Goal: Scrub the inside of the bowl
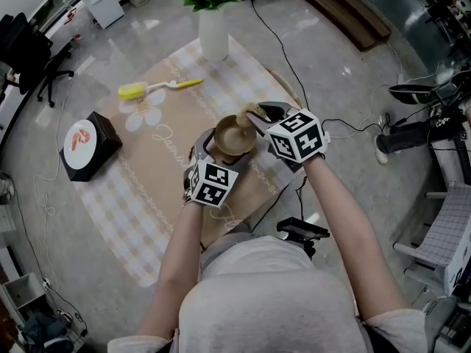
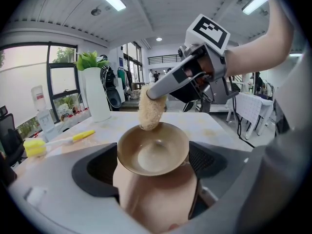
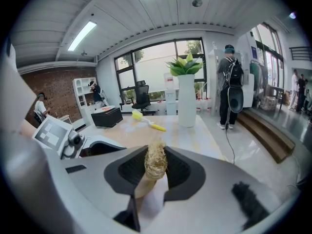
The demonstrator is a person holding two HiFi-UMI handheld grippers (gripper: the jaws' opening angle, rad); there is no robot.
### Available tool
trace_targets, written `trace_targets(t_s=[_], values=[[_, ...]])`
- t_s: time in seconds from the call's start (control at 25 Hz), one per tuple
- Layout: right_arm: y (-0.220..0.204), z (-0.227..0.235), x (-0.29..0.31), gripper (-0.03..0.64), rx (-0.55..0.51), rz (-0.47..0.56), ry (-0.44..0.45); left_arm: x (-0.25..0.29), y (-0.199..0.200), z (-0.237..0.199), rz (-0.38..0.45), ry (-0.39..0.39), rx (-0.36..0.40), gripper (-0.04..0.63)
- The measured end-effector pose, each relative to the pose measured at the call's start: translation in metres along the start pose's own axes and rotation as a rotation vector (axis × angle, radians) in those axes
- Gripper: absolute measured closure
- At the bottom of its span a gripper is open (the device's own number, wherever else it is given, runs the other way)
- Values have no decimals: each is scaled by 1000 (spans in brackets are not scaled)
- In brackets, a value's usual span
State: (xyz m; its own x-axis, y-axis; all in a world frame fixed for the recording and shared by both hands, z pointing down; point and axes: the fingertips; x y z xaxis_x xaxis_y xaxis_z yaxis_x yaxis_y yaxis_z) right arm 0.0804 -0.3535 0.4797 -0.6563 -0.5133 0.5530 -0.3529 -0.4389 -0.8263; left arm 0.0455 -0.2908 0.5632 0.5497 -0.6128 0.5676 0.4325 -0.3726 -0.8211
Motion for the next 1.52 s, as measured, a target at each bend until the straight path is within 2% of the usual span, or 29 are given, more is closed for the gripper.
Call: trace_targets(t_s=[0.52, 0.8, 1.16, 1.32, 1.52], values=[[-28, -24, -38, 518, -27, -31, 52, 0, -1, 1, -4, -4, -11, 129], [-31, -52, -34, 518, -37, -33, 156, 0, -1, 1, -7, -4, -13, 127], [-27, -82, -20, 519, -196, -64, 299, 1, -2, 1, -15, -5, -3, 129], [-20, -96, -13, 519, -177, -36, 378, 1, -2, 2, -15, -4, -3, 129], [-11, -97, 5, 520, -178, -30, 363, 1, -2, 2, -15, -7, -3, 129]])
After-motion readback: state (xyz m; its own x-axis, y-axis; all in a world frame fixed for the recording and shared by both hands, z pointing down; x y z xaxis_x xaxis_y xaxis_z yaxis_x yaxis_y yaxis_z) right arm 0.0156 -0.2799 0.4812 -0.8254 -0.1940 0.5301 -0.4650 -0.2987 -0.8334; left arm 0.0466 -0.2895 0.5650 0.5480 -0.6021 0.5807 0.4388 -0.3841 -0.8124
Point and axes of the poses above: the fingertips, and each gripper's own axes: x forward along the fingers, z to its right, y out of its top
